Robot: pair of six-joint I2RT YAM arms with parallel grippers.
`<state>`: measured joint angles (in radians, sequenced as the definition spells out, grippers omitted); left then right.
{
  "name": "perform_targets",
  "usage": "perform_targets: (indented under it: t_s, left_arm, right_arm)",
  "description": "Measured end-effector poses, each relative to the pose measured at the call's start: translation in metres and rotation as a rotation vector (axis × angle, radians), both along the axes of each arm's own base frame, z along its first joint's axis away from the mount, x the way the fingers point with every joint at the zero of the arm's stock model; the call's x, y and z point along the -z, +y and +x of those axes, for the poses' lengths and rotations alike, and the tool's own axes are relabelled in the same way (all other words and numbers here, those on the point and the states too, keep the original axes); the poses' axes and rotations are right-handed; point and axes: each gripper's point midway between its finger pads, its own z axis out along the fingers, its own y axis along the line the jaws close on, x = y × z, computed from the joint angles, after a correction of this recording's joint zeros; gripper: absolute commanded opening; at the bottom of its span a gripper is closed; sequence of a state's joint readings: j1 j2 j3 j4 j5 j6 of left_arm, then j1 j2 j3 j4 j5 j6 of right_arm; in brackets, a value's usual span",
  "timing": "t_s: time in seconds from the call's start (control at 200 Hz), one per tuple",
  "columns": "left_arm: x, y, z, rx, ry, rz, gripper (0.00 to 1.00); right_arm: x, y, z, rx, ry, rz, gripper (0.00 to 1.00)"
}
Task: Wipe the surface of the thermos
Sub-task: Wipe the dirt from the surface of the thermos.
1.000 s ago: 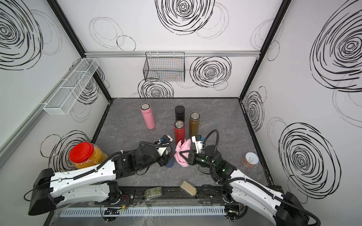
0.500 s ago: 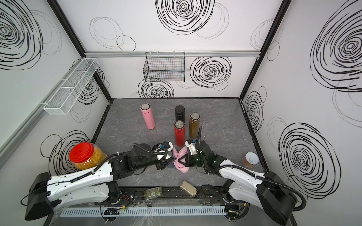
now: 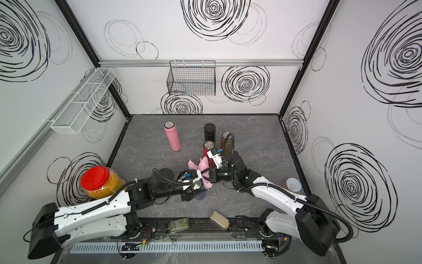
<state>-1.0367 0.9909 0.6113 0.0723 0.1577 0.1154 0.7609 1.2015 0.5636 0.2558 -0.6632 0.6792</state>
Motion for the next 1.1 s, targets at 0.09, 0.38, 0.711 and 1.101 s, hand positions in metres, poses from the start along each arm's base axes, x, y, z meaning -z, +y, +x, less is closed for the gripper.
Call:
perform_targets:
  t_s: [0.09,0.38,0.711,1.101]
  left_arm:
    - [0.000,-0.001,-0.002,0.008,0.003,-0.001,0.00]
    - [0.000,-0.002,-0.004,0.006,0.022,-0.008,0.00]
    - [0.000,0.008,0.001,-0.060,0.033,-0.037,0.00]
    - [0.000,0.027,0.022,-0.240,0.035,-0.094,0.00]
  right_arm:
    - [0.034,0.001,-0.004,0.014,0.036,-0.056,0.00]
    - [0.084,-0.003,-0.011,0.068,0.042,-0.212,0.00]
    - [0.007,0.001,0.002,0.119,-0.143,-0.063,0.00]
    - [0.116,-0.027,-0.031,0.142,0.013,-0.281,0.00]
